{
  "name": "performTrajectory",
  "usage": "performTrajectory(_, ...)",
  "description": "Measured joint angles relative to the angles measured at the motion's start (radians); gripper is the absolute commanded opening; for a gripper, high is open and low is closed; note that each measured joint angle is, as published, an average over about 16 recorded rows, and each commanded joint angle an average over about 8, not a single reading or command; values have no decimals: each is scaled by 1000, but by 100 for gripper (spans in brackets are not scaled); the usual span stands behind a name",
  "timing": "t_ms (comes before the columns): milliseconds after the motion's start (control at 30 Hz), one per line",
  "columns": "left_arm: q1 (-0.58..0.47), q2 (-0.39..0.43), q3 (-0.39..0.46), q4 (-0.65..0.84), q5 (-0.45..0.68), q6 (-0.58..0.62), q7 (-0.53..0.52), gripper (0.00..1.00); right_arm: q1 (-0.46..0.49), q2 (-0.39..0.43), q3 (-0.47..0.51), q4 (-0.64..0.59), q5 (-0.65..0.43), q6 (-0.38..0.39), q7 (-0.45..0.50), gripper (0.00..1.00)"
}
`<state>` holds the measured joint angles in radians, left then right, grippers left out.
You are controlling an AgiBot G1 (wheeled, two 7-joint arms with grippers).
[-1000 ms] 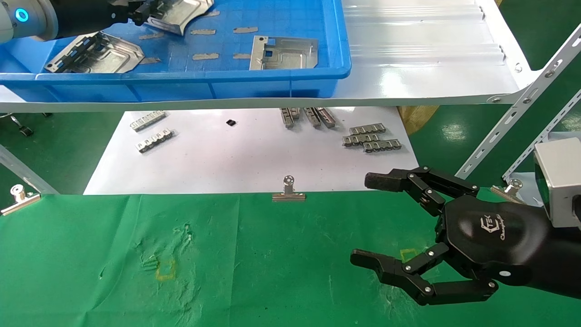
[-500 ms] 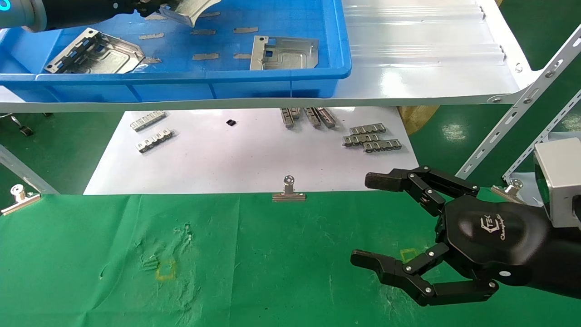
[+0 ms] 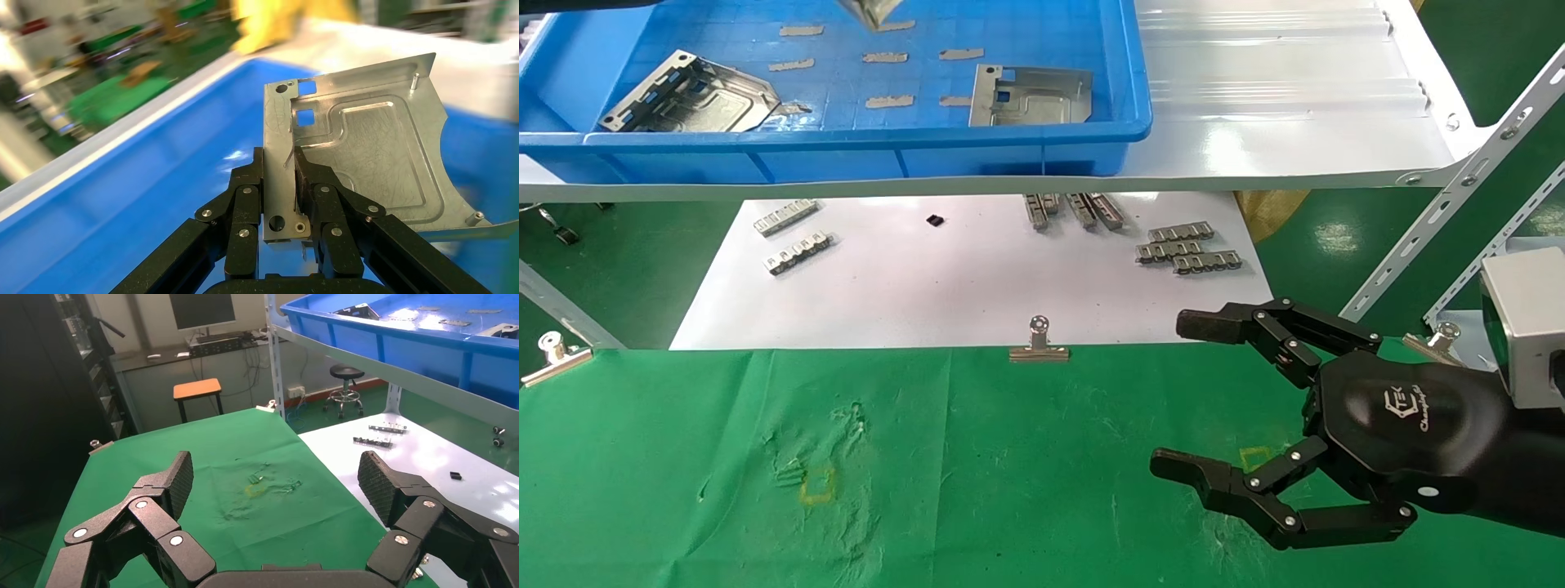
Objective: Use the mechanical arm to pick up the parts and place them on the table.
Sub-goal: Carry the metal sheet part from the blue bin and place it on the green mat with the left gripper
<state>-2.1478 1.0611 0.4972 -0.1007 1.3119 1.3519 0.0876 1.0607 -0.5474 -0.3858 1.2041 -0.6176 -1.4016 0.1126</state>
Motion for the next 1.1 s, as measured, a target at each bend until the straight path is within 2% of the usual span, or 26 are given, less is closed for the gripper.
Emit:
performTrajectory(200, 19, -58, 10, -91, -49, 180, 9, 0, 0, 0, 0, 0, 0, 0, 0, 100)
performTrajectory(333, 79, -129, 44, -242, -134, 248, -20, 0, 0, 0, 0, 0, 0, 0, 0, 100)
performTrajectory(533, 192, -289, 134, -551, -277, 252, -79, 0, 0, 0, 0, 0, 0, 0, 0, 100)
performTrajectory(667, 259, -399, 202, -751, -321, 233, -88, 0, 0, 0, 0, 0, 0, 0, 0, 100)
performTrajectory(867, 328, -519, 282, -946, -267, 167, -25, 0, 0, 0, 0, 0, 0, 0, 0, 100)
performTrajectory(1100, 431, -568, 332, -1028, -145, 50, 95, 0, 0, 0, 0, 0, 0, 0, 0, 100)
